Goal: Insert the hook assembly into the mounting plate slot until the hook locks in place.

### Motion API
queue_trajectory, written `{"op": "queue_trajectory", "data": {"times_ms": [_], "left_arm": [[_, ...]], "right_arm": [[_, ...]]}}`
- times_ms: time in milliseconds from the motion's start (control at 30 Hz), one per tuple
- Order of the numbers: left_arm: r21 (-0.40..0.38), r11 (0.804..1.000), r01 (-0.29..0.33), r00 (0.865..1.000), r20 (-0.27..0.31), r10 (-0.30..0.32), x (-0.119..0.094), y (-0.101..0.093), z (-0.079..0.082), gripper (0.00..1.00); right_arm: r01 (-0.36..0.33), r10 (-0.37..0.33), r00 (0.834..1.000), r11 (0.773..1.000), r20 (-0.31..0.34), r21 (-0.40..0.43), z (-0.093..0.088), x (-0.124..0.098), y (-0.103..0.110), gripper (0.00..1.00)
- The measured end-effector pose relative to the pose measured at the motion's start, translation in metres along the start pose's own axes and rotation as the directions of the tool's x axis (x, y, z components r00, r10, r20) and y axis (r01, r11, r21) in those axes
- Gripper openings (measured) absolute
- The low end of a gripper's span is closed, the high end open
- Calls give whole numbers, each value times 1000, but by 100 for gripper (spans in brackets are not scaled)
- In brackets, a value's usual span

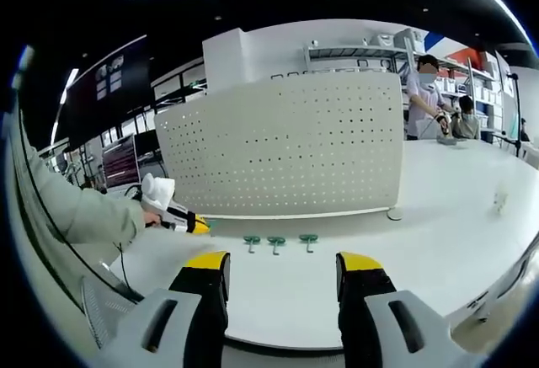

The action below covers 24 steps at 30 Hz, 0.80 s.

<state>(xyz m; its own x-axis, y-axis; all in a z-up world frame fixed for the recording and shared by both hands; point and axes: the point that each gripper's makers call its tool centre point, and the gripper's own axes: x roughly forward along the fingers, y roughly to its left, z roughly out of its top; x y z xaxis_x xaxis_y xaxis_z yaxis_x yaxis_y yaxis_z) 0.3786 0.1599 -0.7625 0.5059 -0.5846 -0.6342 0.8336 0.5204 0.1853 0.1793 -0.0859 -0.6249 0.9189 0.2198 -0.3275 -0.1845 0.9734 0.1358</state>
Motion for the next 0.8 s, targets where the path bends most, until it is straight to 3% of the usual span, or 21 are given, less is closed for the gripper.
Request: {"op": "queue_trajectory", "data": {"times_ms": [367, 800], "left_arm": [[-35, 995, -93, 991, 89, 96, -37, -7, 21, 3], [-125, 980, -154, 961, 211, 178, -65, -27, 47, 3]], "right_arm": [[-89, 90, 995, 996, 35, -24, 14, 8, 10, 49], [-172, 174, 983, 984, 57, -38, 25, 20, 24, 45]]}}
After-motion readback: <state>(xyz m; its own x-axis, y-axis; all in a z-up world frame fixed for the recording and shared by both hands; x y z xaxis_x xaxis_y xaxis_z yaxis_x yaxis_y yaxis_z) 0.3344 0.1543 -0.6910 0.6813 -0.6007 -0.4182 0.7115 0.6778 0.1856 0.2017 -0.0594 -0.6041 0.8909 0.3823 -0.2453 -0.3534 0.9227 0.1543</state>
